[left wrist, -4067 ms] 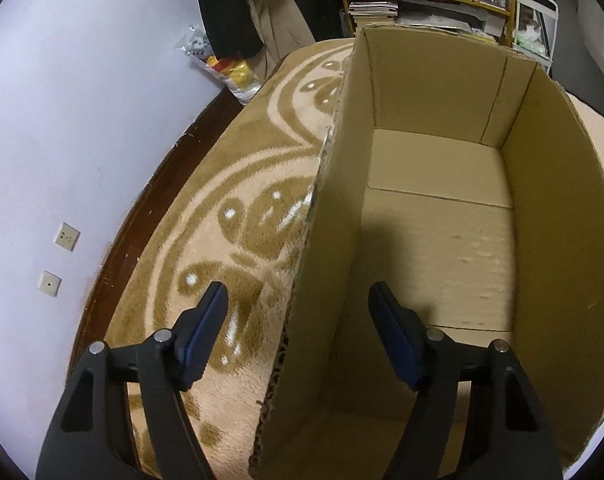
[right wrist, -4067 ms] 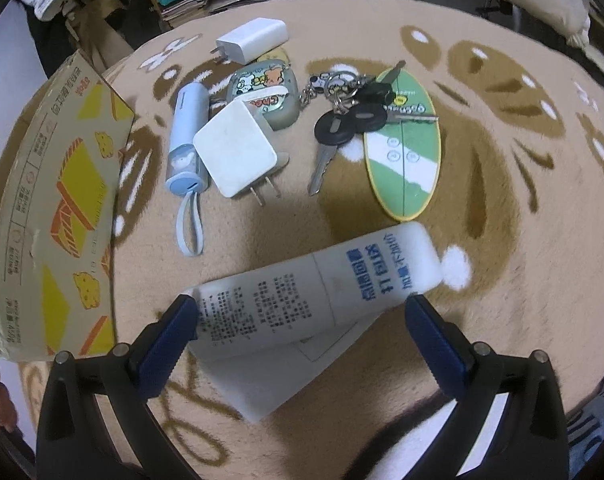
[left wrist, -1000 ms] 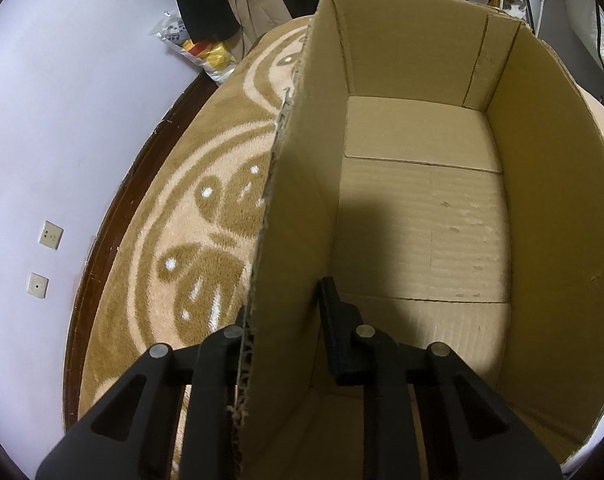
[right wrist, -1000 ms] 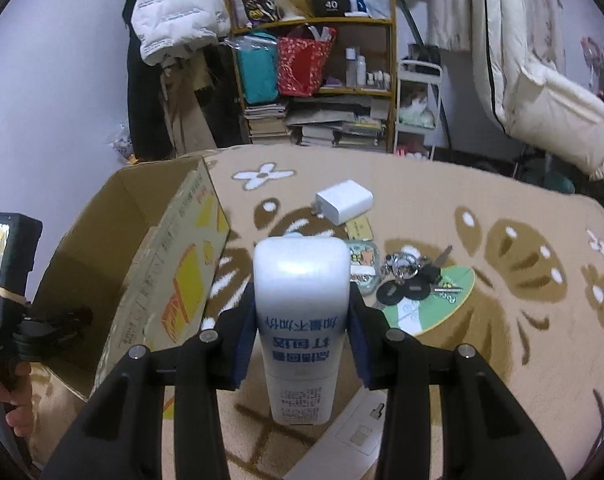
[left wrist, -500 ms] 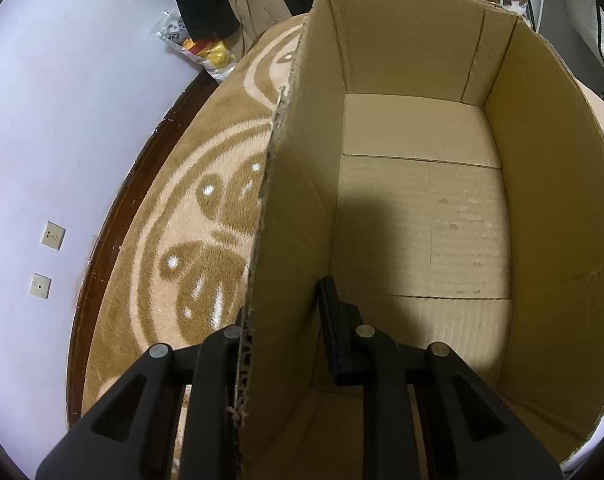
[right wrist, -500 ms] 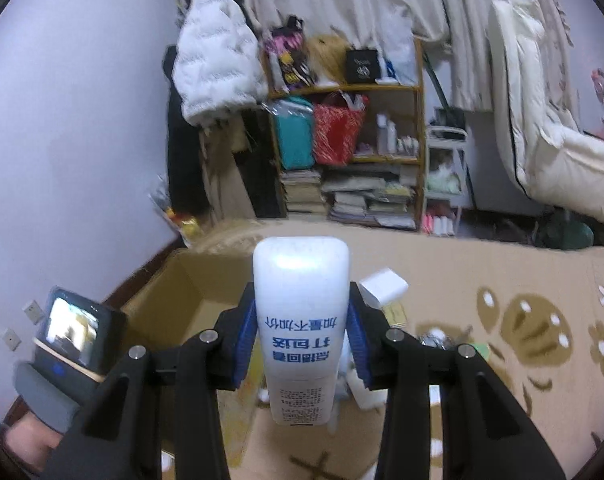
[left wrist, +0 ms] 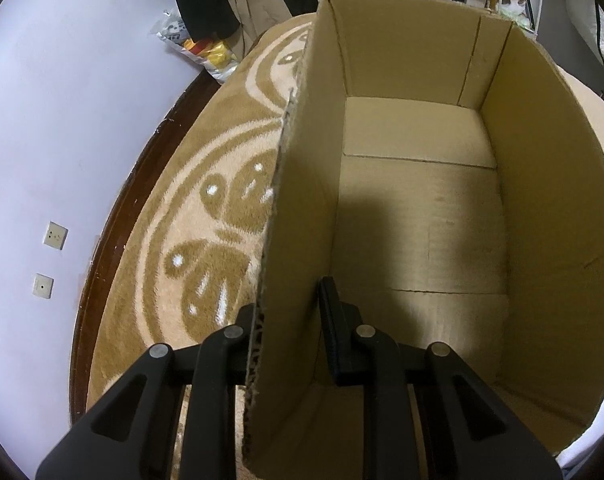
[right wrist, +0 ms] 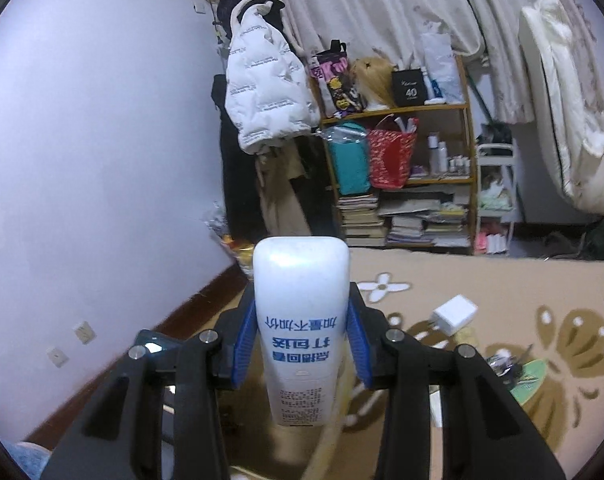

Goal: Organize rigid objects
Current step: 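Carry the remote into the box and release it with the right gripper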

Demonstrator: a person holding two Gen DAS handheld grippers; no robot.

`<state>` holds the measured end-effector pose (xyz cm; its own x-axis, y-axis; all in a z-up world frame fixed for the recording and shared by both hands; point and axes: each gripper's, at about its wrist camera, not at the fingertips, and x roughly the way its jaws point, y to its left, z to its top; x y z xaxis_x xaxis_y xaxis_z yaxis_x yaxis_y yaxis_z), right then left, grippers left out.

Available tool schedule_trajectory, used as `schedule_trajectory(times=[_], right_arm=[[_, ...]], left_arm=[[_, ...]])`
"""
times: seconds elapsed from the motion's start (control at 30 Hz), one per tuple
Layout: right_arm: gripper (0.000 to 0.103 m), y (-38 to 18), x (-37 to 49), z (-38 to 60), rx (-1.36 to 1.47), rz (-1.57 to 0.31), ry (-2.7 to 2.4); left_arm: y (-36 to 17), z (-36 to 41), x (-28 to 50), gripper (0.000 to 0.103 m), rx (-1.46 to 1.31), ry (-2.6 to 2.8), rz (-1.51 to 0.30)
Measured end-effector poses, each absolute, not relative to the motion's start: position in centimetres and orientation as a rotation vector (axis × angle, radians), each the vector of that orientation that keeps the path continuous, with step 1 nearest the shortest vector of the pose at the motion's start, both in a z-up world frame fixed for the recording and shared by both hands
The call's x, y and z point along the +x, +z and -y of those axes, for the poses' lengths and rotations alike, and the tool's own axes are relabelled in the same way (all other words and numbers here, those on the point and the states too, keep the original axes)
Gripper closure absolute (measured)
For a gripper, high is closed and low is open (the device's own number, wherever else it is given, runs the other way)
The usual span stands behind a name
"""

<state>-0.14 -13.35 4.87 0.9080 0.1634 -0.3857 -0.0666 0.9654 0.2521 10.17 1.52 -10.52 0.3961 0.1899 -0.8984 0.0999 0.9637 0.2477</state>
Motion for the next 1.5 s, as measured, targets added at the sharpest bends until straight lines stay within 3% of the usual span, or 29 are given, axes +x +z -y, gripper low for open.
schedule_trajectory(times=[0.47,0.97,1.23,1.5], right_arm=[[0.059,-1.3,3.1,13.3,0.342,-0.599,0.178],[0.059,-4.0,5.0,13.5,0.294,-0.701,0.129],[0.059,-3.1,4.7,13.7,0.295,-0.654,0.129],[0.026,-1.5,4.2,14.8,0.286,-0.618,0.089]], left_arm=[[-10.1,-1.7,10.3,0.083,0.276,0.051,-1.157],[-9.9,-1.9,10.3,0.083,0.26,0.036,-1.158],[-10.0,-2.1,10.5,0.082,0.255,0.037,-1.165],[-10.1,-1.9,10.4,0.083,0.262,0.035,-1.163]])
